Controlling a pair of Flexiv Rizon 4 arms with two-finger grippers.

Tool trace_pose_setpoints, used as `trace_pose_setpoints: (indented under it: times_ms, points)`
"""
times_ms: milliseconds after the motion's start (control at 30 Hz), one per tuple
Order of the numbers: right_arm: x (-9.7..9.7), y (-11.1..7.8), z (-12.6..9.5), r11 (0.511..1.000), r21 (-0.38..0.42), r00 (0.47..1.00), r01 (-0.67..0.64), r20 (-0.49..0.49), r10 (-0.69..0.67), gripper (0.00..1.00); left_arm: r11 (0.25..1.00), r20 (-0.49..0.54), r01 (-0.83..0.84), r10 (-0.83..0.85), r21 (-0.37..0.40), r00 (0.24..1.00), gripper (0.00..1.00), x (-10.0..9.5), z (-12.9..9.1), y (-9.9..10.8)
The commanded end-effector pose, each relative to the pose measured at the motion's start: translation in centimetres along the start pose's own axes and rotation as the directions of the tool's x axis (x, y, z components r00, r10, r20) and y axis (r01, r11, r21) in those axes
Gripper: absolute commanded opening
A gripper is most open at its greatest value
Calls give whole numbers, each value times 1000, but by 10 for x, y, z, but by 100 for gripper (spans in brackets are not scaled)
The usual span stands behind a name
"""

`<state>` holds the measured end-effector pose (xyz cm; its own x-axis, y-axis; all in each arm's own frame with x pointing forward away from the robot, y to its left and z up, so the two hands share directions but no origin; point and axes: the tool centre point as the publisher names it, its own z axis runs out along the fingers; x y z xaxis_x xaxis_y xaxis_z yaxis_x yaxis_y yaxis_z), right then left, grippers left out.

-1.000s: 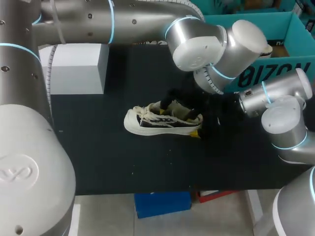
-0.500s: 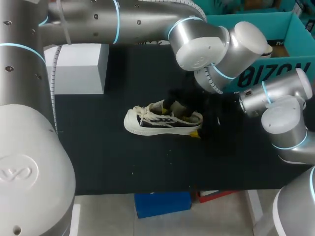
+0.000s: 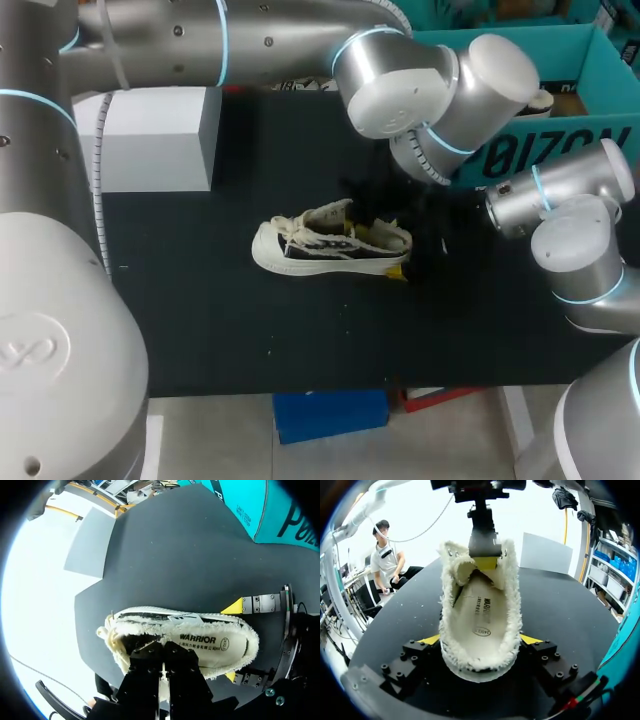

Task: Take the shoe out of the shoebox, open the shoe tongue, remove and reinsert the insole, then place the shoe into the shoebox

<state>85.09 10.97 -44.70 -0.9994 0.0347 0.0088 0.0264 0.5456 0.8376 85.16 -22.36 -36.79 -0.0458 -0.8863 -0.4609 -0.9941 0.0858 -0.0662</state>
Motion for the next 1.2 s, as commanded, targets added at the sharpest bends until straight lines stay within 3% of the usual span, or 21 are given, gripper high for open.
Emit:
trace_pose_setpoints:
  times_ms: [33, 533, 767, 1033, 1200]
  points:
    - [-1, -1, 5, 1000, 2, 1000, -1, 1, 1, 0, 1000, -25, -6, 7, 17, 1000, 0, -13, -12, 3]
    - [-1, -1, 5, 1000, 2, 1000, -1, 1, 1, 0, 998, -99, -12, 18, 63, 995, 0, -46, -46, -7]
    - [-1, -1, 5, 1000, 2, 1000, -1, 1, 1, 0, 998, -125, -4, 12, 63, 992, 0, -64, -43, -9]
    - [-1, -1, 5, 1000, 2, 1000, -1, 1, 1, 0, 999, -170, 35, -34, 6, 985, 0, -90, -27, -19]
    - [-1, -1, 5, 1000, 2, 1000, -1, 1, 1, 0, 1000, -241, 16, -16, -3, 970, 0, -103, -22, -16]
